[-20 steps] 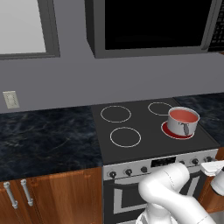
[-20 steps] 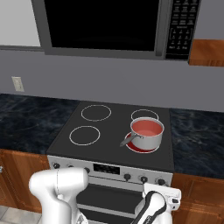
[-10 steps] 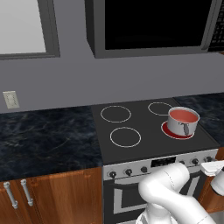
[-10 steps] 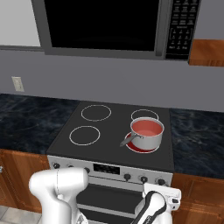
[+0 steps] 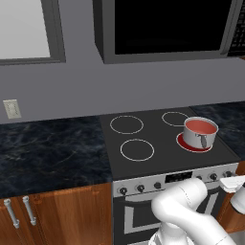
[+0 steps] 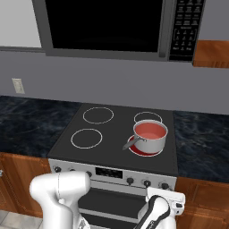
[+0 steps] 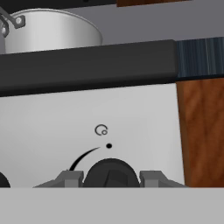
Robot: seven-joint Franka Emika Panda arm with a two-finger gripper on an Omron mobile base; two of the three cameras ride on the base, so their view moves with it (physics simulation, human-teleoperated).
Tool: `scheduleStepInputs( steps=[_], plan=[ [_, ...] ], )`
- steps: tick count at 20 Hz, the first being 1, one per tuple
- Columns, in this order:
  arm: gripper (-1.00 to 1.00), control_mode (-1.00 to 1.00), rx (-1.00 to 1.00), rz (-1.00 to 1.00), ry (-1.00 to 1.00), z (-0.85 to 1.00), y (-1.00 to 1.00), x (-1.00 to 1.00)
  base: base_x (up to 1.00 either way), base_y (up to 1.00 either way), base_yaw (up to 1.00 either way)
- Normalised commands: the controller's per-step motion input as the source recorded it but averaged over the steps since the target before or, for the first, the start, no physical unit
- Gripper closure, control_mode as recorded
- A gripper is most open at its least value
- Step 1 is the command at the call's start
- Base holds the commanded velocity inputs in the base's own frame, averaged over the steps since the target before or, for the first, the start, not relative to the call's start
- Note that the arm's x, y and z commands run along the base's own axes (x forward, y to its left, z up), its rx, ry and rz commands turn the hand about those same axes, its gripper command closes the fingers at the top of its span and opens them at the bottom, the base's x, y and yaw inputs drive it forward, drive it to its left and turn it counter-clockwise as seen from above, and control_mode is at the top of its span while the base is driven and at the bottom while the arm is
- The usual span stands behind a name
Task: Wait until the marinara sauce is simmered to a deep red color and then turn off the stove.
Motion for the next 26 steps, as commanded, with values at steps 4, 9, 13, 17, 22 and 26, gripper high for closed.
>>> scheduleStepInputs(
  steps=[4,9,13,17,22,26],
  plan=[
    [1.00,-1.00,0.00,0.00,0.00,0.00,0.00,0.00,0.00,0.00,0.00],
    [1.00,-1.00,0.00,0.00,0.00,0.00,0.00,0.00,0.00,0.00,0.00],
    [1.00,-1.00,0.00,0.00,0.00,0.00,0.00,0.00,0.00,0.00,0.00],
    [1.00,-1.00,0.00,0.00,0.00,0.00,0.00,0.00,0.00,0.00,0.00],
    [1.00,-1.00,0.00,0.00,0.00,0.00,0.00,0.00,0.00,0.00,0.00],
    [1.00,-1.00,0.00,0.00,0.00,0.00,0.00,0.00,0.00,0.00,0.00]
  ],
)
